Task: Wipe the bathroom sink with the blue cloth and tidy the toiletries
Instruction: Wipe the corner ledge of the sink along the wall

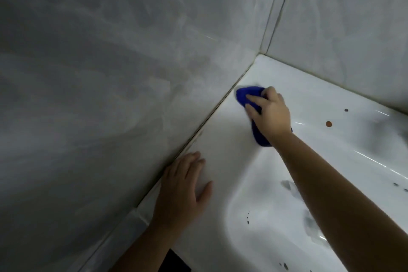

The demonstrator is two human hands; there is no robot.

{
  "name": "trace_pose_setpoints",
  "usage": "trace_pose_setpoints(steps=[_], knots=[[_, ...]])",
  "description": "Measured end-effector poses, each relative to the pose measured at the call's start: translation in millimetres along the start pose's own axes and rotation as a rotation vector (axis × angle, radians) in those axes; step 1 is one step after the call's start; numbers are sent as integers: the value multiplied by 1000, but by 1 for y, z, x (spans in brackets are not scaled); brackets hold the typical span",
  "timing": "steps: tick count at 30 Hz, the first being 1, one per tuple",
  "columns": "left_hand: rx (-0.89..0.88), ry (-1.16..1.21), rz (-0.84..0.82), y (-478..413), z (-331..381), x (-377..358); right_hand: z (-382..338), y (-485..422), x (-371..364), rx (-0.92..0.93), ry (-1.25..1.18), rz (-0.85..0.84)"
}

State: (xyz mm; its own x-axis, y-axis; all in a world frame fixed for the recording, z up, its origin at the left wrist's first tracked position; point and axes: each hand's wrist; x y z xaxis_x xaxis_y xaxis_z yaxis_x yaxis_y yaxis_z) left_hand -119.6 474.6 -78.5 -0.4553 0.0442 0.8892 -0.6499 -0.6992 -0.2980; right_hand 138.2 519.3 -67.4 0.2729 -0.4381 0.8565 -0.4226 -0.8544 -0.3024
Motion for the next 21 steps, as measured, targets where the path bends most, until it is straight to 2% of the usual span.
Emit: trace_pose_setpoints(steps=[2,3,6,8,9,12,14,15,17,19,20,21], knots=[[6,0,4,-1,1,-2,-21,-6,-8,-216,16,-30],[16,12,-5,0,2,-1,-38,9,-12,-170,-11,-43],[45,62,4,0,4,4,-60,73,-9,266,-111,-166],[77,92,46,3,7,11,-48,69,-1,412,-116,-241],[87,88,75,6,8,17,-44,54,1,385,-88,-225],[75,26,165,21,13,41,-48,19,-9,-1,0,-111],[79,1,189,43,15,54,-79,46,-13,-70,-11,-109],[90,-10,186,56,15,58,-94,72,-14,37,-58,-138],[130,-24,155,80,15,62,-113,128,-6,397,-139,-259],[141,-23,108,96,17,64,-108,140,-1,653,-131,-392],[134,-31,95,100,18,66,-101,126,-1,681,-101,-381],[126,-37,88,102,20,68,-93,108,-3,605,-74,-330]])
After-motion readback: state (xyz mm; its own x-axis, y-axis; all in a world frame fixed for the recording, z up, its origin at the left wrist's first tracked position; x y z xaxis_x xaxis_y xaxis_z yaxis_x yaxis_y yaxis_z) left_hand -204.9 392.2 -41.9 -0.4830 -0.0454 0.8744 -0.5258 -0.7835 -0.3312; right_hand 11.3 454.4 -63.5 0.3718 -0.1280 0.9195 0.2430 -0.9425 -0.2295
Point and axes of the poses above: each hand's wrist, its own y-axis away from the middle knuckle, its own x-axis out of the back of the hand, z = x × y, and after that the axes turned 6 degrees about -x, right-handed
